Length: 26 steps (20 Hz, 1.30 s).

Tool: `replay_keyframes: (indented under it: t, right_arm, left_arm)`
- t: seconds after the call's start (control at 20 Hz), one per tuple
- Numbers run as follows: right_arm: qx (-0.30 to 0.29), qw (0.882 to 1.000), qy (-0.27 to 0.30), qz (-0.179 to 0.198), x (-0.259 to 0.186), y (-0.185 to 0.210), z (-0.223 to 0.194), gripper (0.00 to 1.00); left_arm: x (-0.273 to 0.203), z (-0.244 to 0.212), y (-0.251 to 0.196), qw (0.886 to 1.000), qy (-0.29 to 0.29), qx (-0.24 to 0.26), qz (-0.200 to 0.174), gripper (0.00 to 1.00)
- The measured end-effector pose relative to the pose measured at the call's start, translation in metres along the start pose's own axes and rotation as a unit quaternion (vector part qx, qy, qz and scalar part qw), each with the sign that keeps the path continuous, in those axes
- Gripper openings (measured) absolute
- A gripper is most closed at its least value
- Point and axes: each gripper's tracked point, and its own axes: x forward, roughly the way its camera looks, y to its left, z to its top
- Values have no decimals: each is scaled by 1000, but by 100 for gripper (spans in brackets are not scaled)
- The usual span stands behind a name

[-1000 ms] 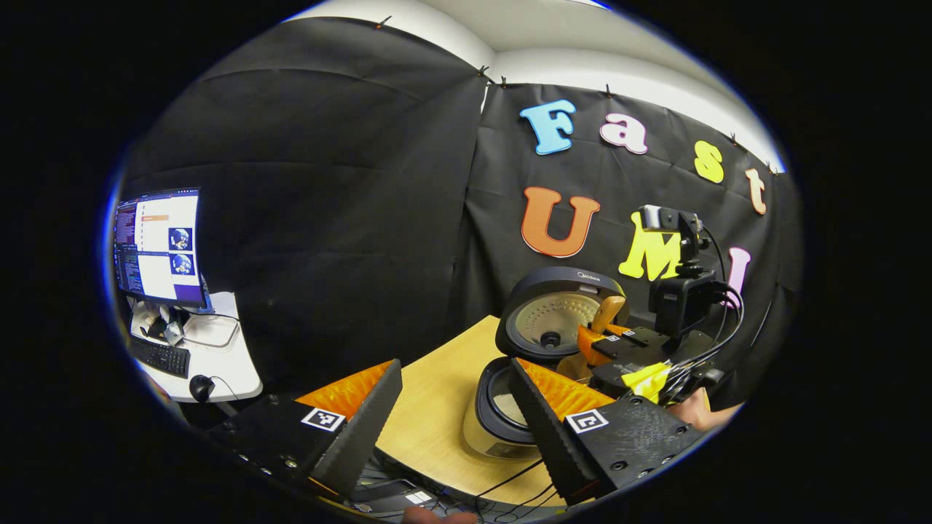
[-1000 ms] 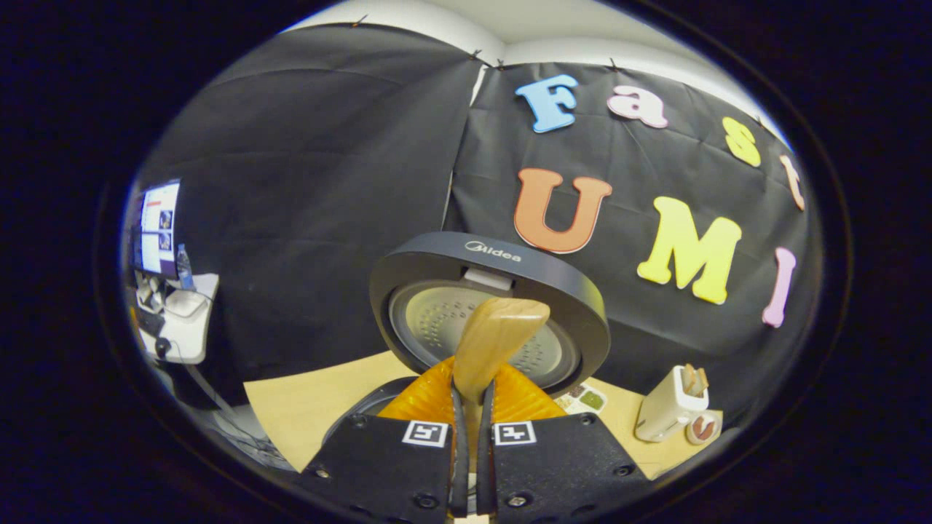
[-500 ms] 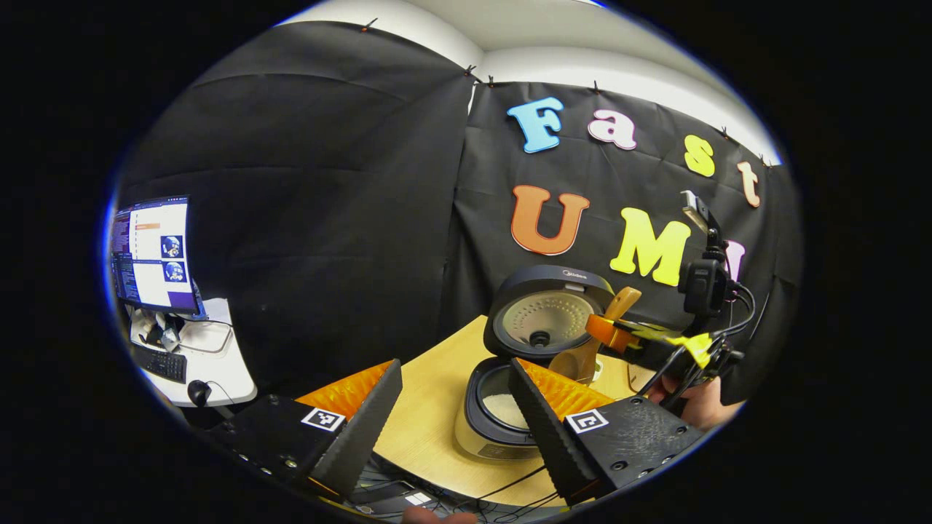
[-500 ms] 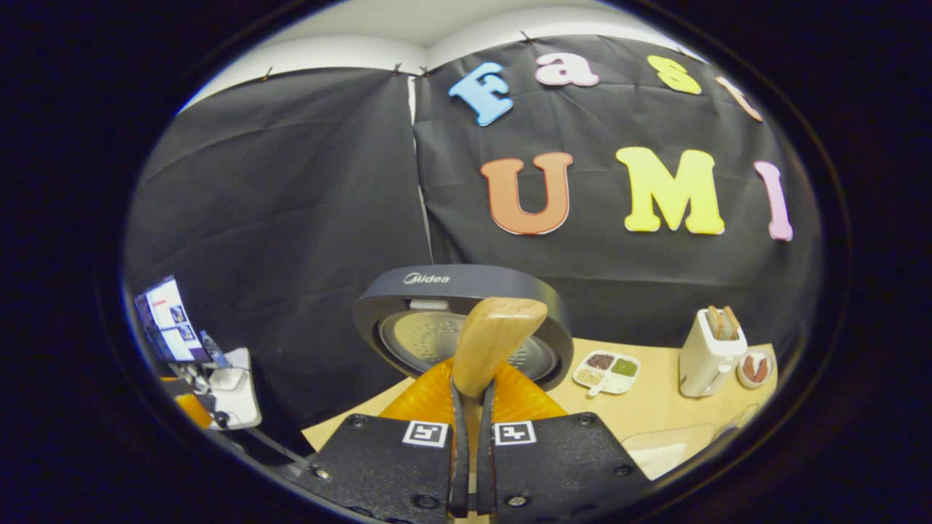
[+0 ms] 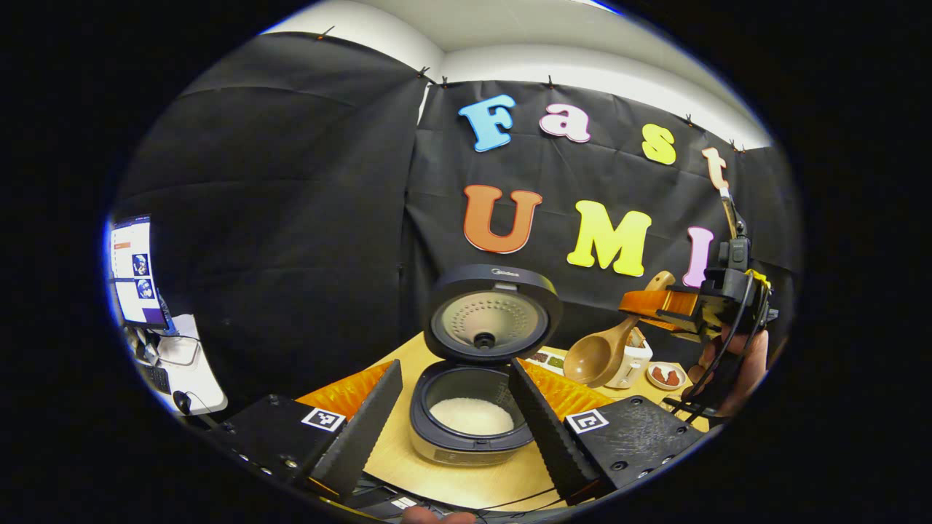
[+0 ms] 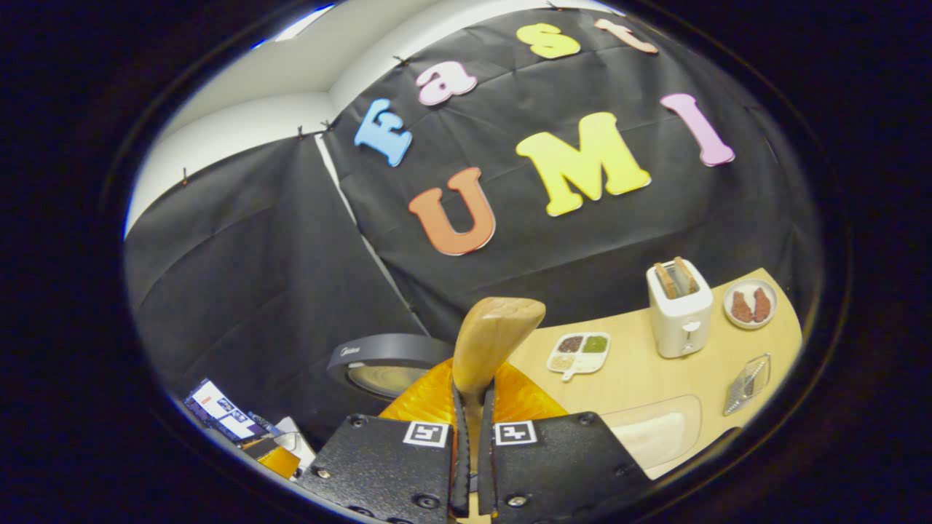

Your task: Close the left gripper, press the button to open the rice cooker; take a wooden spoon from the chopstick holder with the right hand, scoop a spoonful of rice and pour it into the rice cooker, then put the wooden spoon back into the chopstick holder.

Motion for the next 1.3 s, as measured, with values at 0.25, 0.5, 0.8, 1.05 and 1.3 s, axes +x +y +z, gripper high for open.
replay_keyframes:
  t: [0.25,0.5,0.8,1.05,1.3]
  right_arm:
    - [15,996,-36,-74,-50,-105,44,10]
    - [13,986,-58,-155,-96,-216,68,10]
    - [15,975,-44,-216,-116,-327,55,10]
    - [-12,972,-21,-234,-88,-379,19,10]
    - [-42,969,3,-245,-53,-415,-27,10]
  left_arm:
    - [3,-4,-52,999,-3,30,-35,95]
    - [12,-6,-98,997,-7,57,-58,95]
    - [9,-14,-134,997,5,56,-58,95]
    - [2,-19,-145,997,17,64,-42,95]
    - [-9,-21,-134,997,29,77,-8,95]
